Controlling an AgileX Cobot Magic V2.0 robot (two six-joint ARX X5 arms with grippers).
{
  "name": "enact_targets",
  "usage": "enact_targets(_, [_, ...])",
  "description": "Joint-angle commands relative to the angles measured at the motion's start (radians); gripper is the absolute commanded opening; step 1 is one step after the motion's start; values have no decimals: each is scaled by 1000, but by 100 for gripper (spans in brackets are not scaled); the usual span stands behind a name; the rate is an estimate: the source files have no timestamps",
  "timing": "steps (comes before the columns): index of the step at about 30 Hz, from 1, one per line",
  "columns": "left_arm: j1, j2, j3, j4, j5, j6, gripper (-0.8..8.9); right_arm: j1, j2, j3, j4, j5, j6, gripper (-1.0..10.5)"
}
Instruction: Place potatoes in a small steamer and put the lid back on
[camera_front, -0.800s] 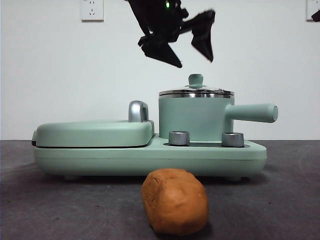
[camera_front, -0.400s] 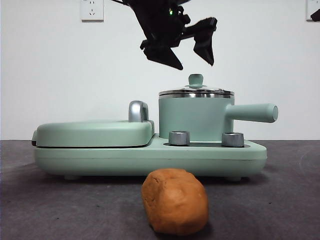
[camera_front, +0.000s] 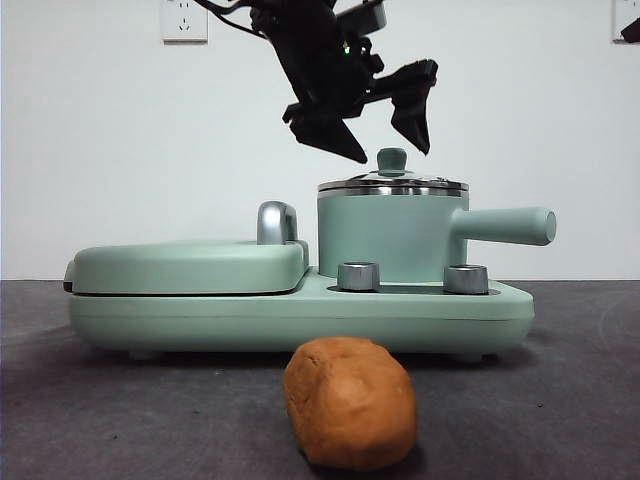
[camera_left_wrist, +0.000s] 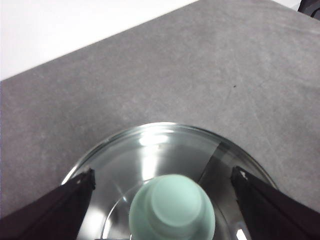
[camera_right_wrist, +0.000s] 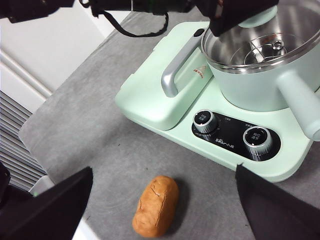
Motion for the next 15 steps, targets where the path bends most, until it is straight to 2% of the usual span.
enact_targets(1, [-10, 35, 30, -3, 0, -24, 432, 2, 6, 17, 10, 0, 2, 457])
enact_targets(5, [-10, 40, 30, -15, 0, -25, 418, 2, 6, 17, 9, 0, 3, 457])
enact_targets(15, [-10, 40, 30, -11, 0, -21, 178, 2, 6, 17, 9, 0, 3, 457])
